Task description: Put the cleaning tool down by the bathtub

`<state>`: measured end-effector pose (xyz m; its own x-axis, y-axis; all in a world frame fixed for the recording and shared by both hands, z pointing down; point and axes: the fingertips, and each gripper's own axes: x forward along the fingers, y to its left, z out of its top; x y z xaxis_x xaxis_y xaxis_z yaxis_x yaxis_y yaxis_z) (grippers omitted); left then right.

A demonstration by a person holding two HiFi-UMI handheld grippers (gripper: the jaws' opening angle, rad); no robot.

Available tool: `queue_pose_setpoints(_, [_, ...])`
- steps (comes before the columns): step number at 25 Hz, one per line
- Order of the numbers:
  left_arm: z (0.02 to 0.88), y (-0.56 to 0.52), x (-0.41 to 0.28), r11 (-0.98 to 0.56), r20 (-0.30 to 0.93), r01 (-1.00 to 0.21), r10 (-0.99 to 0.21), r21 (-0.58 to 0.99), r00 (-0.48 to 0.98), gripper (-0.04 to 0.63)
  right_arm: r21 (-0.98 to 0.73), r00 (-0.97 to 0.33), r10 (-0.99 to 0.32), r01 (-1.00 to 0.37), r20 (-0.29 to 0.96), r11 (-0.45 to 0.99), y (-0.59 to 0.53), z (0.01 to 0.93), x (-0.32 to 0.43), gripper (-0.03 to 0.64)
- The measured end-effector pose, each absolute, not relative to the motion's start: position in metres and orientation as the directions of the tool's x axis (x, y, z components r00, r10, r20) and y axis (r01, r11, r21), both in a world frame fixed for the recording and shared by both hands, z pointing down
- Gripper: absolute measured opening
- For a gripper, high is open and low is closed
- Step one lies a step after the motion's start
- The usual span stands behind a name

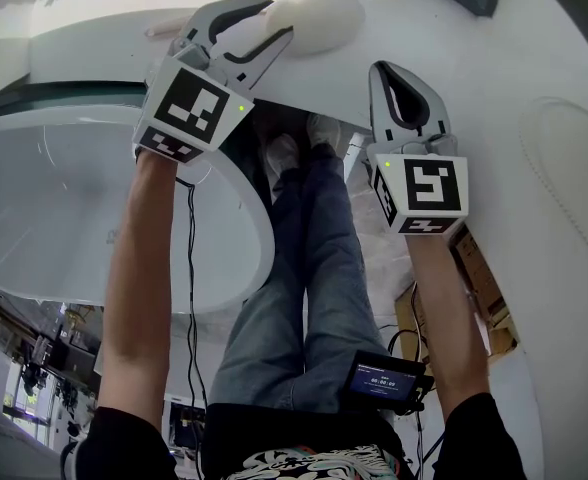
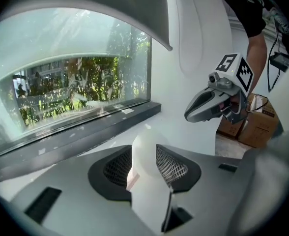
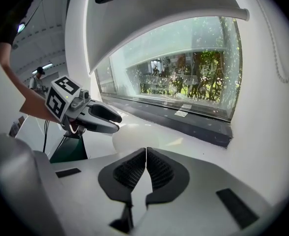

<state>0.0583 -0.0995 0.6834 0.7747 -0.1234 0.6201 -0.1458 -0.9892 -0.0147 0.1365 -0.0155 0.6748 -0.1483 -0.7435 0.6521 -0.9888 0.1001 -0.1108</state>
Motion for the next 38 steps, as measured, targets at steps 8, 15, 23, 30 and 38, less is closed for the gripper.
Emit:
queue_pose_setpoints(8, [0.639, -0.112, 0.048, -0.957, 0.535, -0.29, -0.244, 0.002, 0.809, 0.075, -0.083, -0.166, -0.749, -0.985, 0.642, 0.148, -0.016, 0.649, 0.13, 0.028])
queue_pose_setpoints(15, [0.604, -0.111, 0.026, -0.91, 0.505, -0.413, -0.343, 0.029, 0.792, 0.02, -0.064, -0.208, -0.776, -0.975, 0.595, 0.212, -0.022, 0.607, 0.117, 0.028])
queue_pose_setpoints(23, [0.547, -0.089, -0.006, -0.859, 0.458, -0.513, -0.453, 0.008, 0.765, 0.02, -0.036, -0.271, -0.817, -0.955, 0.509, 0.295, -0.023, 0.547, 0.1, 0.028])
queue_pose_setpoints(30, [0.503, -0.075, -0.042, -0.762, 0.416, -0.643, -0.56, 0.082, 0.716, 0.017, 0.001, -0.256, -0.828, -0.955, 0.499, 0.296, -0.015, 0.507, 0.1, 0.028])
queue_pose_setpoints(38, [0.493, -0.079, -0.065, -0.681, 0.402, -0.728, -0.645, 0.083, 0.65, 0.017, 0.009, -0.265, -0.807, -0.948, 0.527, 0.317, -0.016, 0.51, 0.105, 0.028])
